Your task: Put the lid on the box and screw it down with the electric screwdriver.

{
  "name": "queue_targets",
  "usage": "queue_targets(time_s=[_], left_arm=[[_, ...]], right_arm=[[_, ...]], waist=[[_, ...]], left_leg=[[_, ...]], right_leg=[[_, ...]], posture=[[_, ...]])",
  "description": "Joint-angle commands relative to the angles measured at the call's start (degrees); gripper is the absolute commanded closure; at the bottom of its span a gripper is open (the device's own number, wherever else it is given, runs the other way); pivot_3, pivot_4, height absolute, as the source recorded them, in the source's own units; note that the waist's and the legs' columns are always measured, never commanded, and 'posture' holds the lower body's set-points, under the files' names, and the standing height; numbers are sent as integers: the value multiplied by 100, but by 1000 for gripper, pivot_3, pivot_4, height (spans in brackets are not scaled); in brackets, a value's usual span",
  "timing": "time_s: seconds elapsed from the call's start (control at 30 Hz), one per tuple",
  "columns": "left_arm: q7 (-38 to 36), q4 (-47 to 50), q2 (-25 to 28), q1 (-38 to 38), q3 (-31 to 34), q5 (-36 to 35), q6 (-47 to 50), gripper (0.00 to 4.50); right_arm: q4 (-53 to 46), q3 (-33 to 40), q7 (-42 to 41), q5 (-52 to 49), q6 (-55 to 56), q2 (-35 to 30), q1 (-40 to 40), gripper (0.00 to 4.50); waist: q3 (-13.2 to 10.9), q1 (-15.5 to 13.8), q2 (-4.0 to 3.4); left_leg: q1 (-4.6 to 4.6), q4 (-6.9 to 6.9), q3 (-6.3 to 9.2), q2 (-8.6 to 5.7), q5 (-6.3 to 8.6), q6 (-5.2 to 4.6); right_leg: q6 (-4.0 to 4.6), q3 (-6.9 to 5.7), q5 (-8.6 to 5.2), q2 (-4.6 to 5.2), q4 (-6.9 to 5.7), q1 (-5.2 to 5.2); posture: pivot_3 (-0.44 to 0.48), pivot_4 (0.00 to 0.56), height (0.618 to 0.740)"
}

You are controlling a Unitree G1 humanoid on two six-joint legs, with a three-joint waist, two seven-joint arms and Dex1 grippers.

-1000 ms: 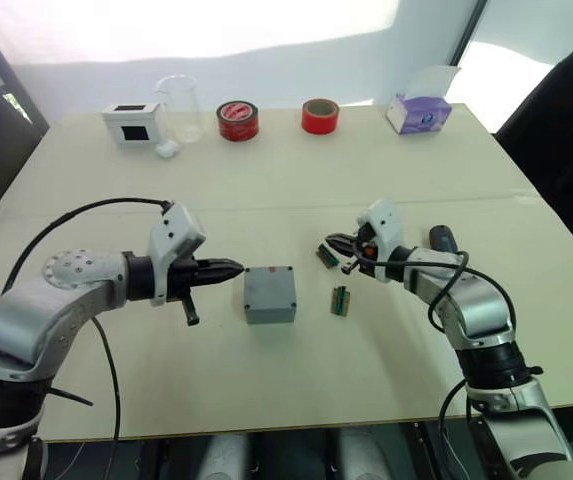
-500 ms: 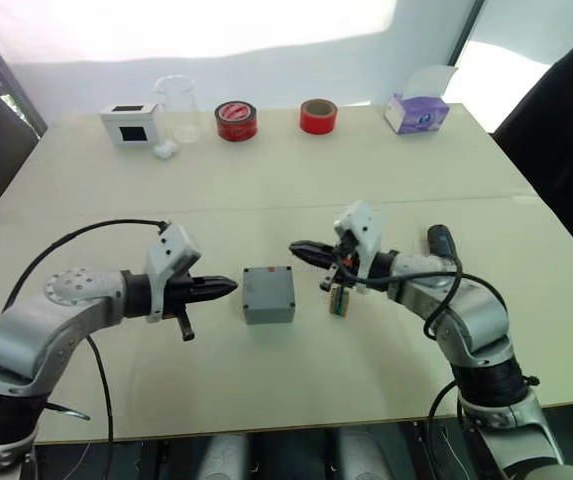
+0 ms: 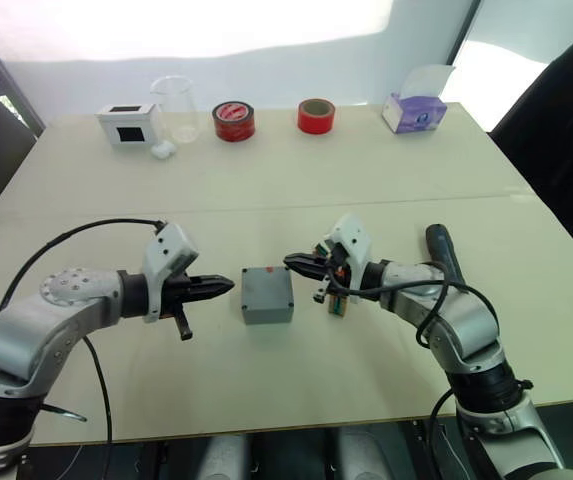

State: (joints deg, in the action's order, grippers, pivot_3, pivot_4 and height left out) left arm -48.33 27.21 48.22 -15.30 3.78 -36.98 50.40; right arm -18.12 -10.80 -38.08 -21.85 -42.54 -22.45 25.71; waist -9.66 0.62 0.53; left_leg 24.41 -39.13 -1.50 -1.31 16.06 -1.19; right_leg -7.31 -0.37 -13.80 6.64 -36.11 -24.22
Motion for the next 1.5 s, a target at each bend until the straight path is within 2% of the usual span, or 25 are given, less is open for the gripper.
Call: queue_targets(time_s=[0.03,0.47,0.53,0.63,0.77,0.83,0.9,0.97,1.03,1.1,1.17,1.23,1.3,1.37,1.5], left_arm=[[27,161,35,-53,88,-36,-53,4500],[114,218,31,-20,106,-68,-23,4500],[131,225,21,-25,106,-76,-18,4500],[135,223,3,-31,102,-83,-23,4500],[149,200,-73,-74,67,-87,-48,4500],[154,198,-113,-89,67,-92,-52,4500],[156,135,-215,-212,113,-170,-47,4500],[77,-87,-310,-562,38,-144,-152,4500],[-95,-392,-541,-1144,-311,5,-390,4500],[-285,-539,-708,-1489,-626,112,-556,4500],[-477,-563,-781,-1653,-887,193,-660,4500],[-624,-555,-812,-1752,-1053,251,-733,4500],[-943,-524,-777,-1876,-1269,301,-886,4500],[-1135,-482,-721,-1910,-1398,368,-1002,4500],[-1439,-369,-577,-1795,-1547,497,-1196,4500]], right_arm=[[-15,-16,17,43,175,58,74,4483],[260,-169,-33,207,308,44,79,4483],[272,-154,-25,212,295,42,91,3952],[233,-124,-39,201,245,13,103,2906],[67,-25,-58,143,100,-111,114,1174],[-2,35,-45,111,27,-169,116,464],[-225,568,90,-293,-589,-255,236,38],[-267,1388,380,-656,-1632,-529,626,38],[19,2153,357,-998,-2905,-1201,1209,38],[336,2420,273,-1176,-3765,-1746,1662,38],[701,2345,209,-1224,-4445,-2236,2038,38],[1063,2101,218,-1149,-4813,-2679,2298,38],[1905,1304,90,-1169,-4971,-3580,2565,38],[2509,664,-145,-1392,-4996,-4146,2729,38],[3067,-524,-756,-1711,-4996,-4650,2858,38]], waist=[[0,-1,0],[0,-1,0],[0,-1,0],[0,0,0],[0,-4,0],[0,-2,0],[0,-8,-1],[-1,-25,0],[-8,-103,-9],[-7,-161,-8],[-3,-130,-3],[0,-79,2],[-8,-2,-9],[-12,-4,-13],[-11,39,-13]], left_leg=[[0,0,0,0,0,0],[0,0,0,0,0,0],[0,0,0,0,0,0],[0,0,0,0,0,0],[0,0,0,0,0,0],[0,0,0,0,0,0],[0,0,0,0,0,0],[1,-1,0,0,0,0],[1,-5,1,-3,0,0],[6,-6,4,-13,1,-2],[-1,-5,4,-13,4,-7],[-4,3,2,-8,7,-12],[-2,8,-5,-2,8,-14],[8,9,-12,-8,8,-15],[6,3,-16,-3,11,-20]], right_leg=[[0,0,0,0,0,0],[0,0,0,0,0,0],[0,0,0,0,0,0],[0,0,0,0,0,0],[0,0,0,0,0,0],[0,0,0,0,0,0],[0,0,0,0,0,0],[0,0,0,1,-1,1],[0,0,1,5,-3,5],[2,-1,3,11,-2,4],[3,-2,2,10,8,18],[3,-2,1,1,9,20],[1,2,0,0,9,14],[0,8,0,8,12,-5],[-1,10,-1,8,17,-3]], posture=[[0,150,740],[0,150,740],[0,150,740],[0,150,740],[0,150,740],[0,150,740],[0,150,740],[0,150,740],[0,150,740],[0,150,740],[0,150,740],[0,150,740],[0,150,740],[0,150,740],[0,150,740]])
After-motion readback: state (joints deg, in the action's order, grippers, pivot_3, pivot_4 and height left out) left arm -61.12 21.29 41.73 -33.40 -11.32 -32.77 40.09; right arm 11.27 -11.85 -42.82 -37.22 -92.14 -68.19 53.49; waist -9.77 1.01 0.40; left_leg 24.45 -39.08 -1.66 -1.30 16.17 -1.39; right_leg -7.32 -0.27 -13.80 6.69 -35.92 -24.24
